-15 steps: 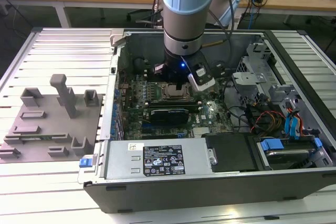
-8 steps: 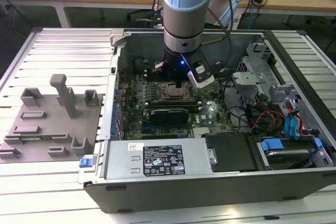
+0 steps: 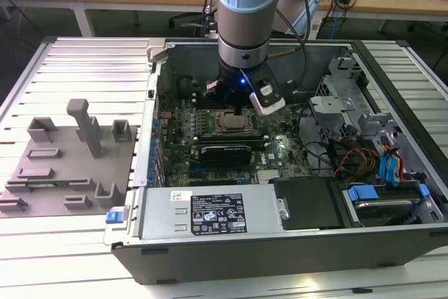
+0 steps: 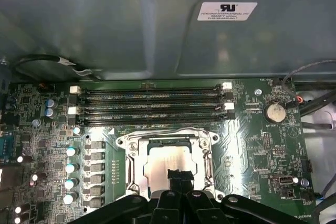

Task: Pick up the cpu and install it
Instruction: 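Install the second cpu locking lever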

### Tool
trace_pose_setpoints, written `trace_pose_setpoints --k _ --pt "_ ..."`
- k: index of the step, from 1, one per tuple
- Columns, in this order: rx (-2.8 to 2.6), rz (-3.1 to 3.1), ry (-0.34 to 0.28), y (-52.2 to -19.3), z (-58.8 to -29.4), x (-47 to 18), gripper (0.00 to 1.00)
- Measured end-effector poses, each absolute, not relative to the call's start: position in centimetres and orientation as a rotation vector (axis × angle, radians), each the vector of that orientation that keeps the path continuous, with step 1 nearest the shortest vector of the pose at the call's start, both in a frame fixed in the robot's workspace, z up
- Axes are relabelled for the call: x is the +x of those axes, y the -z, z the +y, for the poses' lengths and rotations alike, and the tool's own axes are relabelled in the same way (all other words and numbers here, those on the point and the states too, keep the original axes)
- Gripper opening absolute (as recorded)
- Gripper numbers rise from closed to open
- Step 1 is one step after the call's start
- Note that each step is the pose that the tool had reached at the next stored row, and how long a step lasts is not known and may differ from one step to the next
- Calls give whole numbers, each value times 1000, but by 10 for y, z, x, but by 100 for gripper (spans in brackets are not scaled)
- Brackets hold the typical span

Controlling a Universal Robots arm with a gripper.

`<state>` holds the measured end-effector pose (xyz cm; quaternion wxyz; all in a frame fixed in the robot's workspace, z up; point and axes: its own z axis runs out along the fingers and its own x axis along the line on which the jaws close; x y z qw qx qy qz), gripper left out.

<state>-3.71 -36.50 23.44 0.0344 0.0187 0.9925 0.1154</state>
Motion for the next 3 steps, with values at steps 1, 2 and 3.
trace_pose_setpoints --k 1,2,3 --pt "58 3052 -355 -234 -365 -37 11" --pt "58 3052 -355 -234 -365 -37 11" --pt "58 3052 -355 -234 -365 -37 11"
